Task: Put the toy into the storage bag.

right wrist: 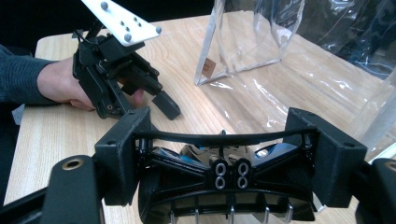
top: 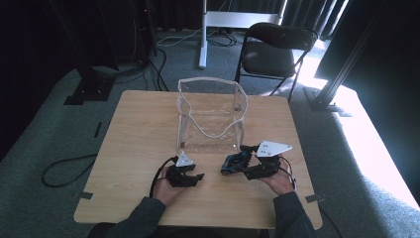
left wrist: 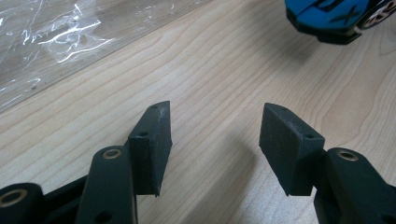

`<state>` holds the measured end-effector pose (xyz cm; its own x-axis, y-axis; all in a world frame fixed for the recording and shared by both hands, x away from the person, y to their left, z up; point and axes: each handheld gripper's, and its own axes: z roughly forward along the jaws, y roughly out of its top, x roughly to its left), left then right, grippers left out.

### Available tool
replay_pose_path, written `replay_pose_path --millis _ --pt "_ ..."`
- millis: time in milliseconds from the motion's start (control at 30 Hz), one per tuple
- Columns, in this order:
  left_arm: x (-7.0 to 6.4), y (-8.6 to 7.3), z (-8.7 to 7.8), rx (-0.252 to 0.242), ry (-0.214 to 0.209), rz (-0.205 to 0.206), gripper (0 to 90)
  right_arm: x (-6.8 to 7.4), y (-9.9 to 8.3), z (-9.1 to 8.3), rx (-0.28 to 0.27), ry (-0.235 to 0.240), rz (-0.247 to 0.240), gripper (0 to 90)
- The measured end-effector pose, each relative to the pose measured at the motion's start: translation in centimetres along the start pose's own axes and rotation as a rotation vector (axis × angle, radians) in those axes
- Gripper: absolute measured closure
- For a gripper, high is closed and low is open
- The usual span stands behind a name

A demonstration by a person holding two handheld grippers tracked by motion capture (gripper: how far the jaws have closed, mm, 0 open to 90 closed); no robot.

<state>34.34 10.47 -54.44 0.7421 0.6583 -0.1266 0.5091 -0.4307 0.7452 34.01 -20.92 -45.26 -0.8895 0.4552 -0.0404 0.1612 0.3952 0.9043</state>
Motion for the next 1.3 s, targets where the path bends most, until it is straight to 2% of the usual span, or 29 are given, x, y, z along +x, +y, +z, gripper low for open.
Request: replay_pose_path --millis 233,400,900,1300 --pt "-0.1 0.0 0.0 0.002 0.004 0.005 43.6 -0.4 0.2 -0.6 -0.037 0.016 0.024 24.6" --pt "-0.1 0.0 0.0 0.003 0.005 0.007 43.5 -0.4 0.6 -1.0 -0.022 0.009 0.008 24.6" --pt "-0.1 0.0 0.1 -0.009 -0.004 -0.015 43.1 -1.0 2.3 -2.6 -0.044 -0.007 -0.012 24.6" --pt "0.0 0.0 0.0 -0.006 -0.003 -0.010 42.8 -1.5 4.1 -3.8 -0.054 -0.011 -0.032 24.6"
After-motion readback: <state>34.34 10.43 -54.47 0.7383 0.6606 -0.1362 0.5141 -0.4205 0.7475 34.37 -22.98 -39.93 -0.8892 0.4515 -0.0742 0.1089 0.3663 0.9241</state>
